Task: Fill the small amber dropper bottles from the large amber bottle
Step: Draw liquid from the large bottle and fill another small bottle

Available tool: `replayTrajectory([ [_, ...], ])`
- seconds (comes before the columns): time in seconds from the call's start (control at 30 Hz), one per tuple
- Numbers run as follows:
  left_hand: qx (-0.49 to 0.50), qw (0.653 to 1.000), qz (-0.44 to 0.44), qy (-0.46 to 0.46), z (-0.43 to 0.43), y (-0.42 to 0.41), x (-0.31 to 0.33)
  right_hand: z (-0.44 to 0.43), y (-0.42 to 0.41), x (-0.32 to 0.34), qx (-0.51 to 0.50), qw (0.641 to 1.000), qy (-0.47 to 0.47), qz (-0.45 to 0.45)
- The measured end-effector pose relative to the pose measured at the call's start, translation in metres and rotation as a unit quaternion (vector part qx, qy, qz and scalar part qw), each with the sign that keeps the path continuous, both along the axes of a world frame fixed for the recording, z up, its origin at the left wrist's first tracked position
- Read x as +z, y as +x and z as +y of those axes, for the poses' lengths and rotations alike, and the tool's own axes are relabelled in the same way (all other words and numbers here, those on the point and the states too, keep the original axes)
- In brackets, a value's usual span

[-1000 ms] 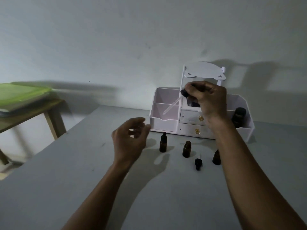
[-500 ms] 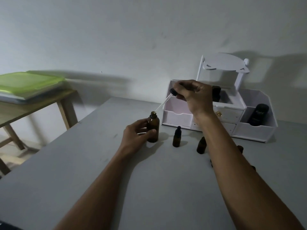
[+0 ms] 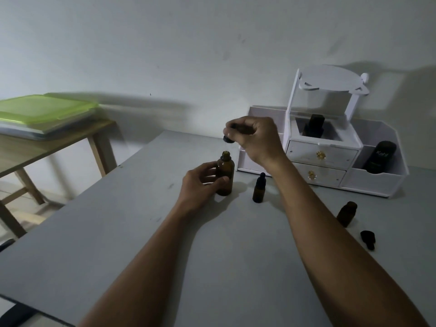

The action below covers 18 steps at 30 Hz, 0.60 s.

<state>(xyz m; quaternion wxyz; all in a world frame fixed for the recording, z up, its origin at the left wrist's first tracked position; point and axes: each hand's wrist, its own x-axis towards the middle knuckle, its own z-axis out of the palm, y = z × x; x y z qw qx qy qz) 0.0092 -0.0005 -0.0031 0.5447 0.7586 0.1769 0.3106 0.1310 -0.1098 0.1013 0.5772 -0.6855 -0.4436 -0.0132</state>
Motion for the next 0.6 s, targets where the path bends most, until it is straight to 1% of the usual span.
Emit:
replayTrajectory([
  [0.17, 0.001, 1.000, 0.002, 0.006, 0.001, 0.000, 0.000, 0.007, 0.004, -0.023, 0.000, 0.998, -0.067, -0.001],
  [0.37, 0.000, 1.000, 0.009, 0.012, -0.001, 0.000, 0.001, 0.010, 0.004, -0.025, -0.008, 0.997, -0.072, -0.010],
  [0.6, 0.001, 1.000, 0.011, 0.010, -0.002, -0.001, 0.002, 0.015, 0.003, -0.026, -0.036, 0.997, -0.059, -0.041],
])
